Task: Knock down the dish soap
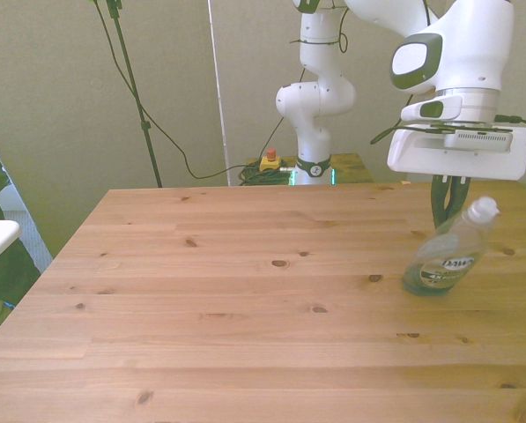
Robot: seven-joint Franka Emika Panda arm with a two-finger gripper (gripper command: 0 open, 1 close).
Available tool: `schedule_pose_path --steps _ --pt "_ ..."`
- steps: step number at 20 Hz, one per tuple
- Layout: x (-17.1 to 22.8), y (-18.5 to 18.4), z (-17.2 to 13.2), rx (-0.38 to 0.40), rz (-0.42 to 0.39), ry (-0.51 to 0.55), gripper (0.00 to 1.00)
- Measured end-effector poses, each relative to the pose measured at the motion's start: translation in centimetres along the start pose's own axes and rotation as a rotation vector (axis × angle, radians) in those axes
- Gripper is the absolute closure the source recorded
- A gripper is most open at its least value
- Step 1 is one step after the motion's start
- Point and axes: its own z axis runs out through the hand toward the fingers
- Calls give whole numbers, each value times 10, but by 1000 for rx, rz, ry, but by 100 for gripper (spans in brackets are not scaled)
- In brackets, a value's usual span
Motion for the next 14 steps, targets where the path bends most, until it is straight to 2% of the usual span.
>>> schedule_pose_path --steps 5,14 --pt "28 -22 27 2 38 36 100" --pt "58 -39 45 20 86 90 100"
